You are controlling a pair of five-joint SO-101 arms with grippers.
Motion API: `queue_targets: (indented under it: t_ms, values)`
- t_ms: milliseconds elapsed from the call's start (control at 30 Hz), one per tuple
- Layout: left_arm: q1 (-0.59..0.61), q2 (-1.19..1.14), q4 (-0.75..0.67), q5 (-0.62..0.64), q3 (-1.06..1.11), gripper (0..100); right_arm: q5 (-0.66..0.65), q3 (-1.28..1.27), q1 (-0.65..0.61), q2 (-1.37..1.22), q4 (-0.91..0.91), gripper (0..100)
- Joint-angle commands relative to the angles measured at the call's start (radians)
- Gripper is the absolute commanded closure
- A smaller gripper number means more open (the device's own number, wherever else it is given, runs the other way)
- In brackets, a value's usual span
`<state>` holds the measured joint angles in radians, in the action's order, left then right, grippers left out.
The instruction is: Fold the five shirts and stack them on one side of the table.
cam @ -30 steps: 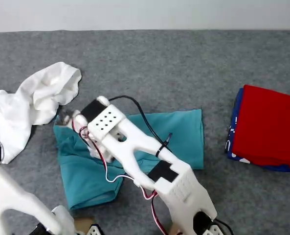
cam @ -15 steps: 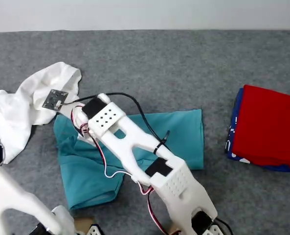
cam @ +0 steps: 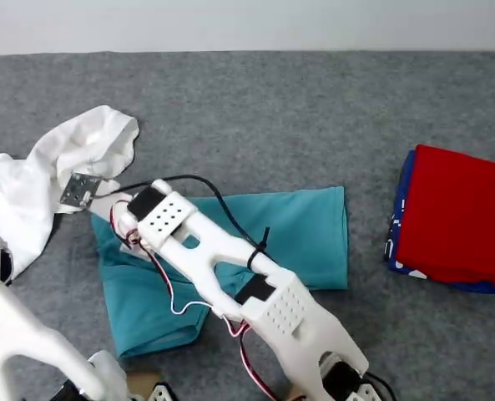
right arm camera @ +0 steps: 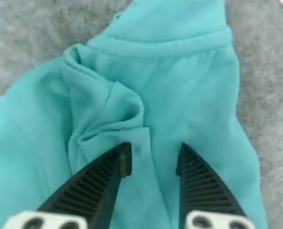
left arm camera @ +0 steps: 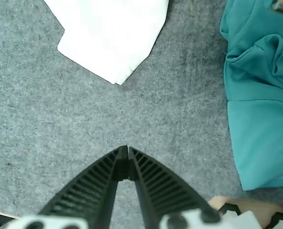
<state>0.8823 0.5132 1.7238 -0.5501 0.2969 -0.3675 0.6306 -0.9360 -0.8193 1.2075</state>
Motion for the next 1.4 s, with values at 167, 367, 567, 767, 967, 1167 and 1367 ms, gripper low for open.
queue_targets:
  t_ms: [167,367,567,767,967,1167,1367]
  values:
    - [-0.002,0.029,-0.015,-0.009,-0.004,99,-0.008,0.097,0.102,-0.019,-0.045,88.0]
    - [-0.003,0.025,-0.035,-0.009,-0.004,99,-0.008,0.247,0.124,-0.030,0.010,88.0]
    - [-0.003,0.025,-0.037,-0.009,-0.005,99,-0.009,0.267,0.131,-0.041,0.030,88.0]
    - [-0.003,0.025,-0.057,-0.009,-0.004,99,-0.005,0.354,0.044,-0.048,0.174,88.0]
    - [-0.023,0.025,-0.055,-0.009,-0.004,99,-0.005,0.362,-0.010,-0.065,0.171,88.3]
    - [-0.023,0.025,-0.057,-0.009,-0.004,99,-0.009,0.368,0.056,-0.170,0.119,88.4]
    - [-0.021,0.025,-0.054,-0.009,-0.004,99,-0.009,0.442,0.137,-0.193,0.094,88.4]
